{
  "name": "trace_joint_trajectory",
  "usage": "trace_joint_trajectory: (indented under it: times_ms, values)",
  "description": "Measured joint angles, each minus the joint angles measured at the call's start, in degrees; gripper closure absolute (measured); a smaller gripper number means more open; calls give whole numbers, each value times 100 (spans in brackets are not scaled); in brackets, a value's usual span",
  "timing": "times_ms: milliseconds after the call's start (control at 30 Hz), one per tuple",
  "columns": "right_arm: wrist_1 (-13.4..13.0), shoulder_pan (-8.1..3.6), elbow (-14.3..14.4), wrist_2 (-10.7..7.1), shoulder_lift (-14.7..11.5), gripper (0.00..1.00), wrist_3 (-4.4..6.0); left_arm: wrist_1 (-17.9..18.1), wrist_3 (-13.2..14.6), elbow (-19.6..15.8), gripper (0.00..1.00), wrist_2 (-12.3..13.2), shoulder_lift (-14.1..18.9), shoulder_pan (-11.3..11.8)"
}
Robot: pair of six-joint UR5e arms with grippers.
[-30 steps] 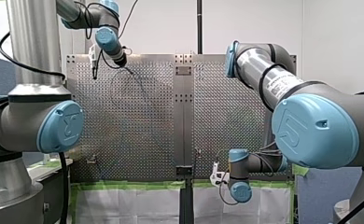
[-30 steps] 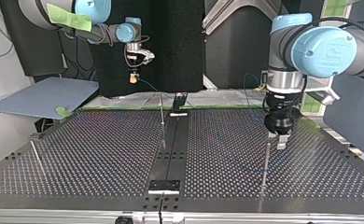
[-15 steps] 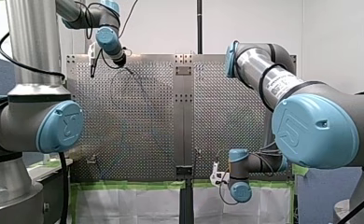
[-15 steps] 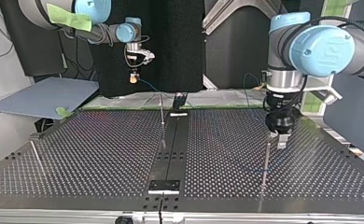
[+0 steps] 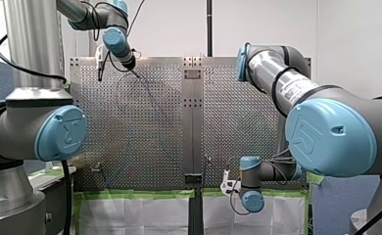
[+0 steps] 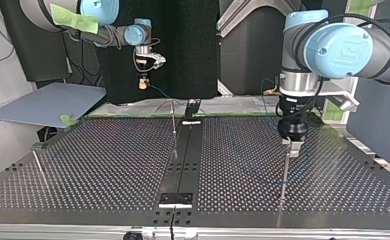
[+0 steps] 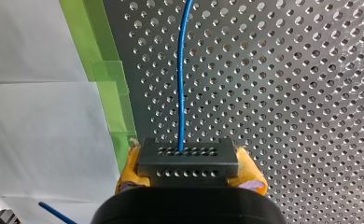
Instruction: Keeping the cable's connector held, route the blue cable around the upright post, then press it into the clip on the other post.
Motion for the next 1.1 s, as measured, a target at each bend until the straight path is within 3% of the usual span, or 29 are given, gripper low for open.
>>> trace_joint_trajectory:
  times_ms: [133, 533, 833, 1100]
  values:
    - [5, 1, 0, 0, 1, 100, -2, 0, 6, 0, 0, 32, 0, -54]
    - [-17, 9, -2, -22, 2, 100, 5, 31, 206, 29, 0, 530, -41, -370]
    - [-13, 21, -1, -48, 1, 100, 3, 1, 631, 226, 0, 187, -432, -552]
    - [-28, 28, -4, -103, 1, 100, 18, 381, 996, 237, 0, -157, -649, -649]
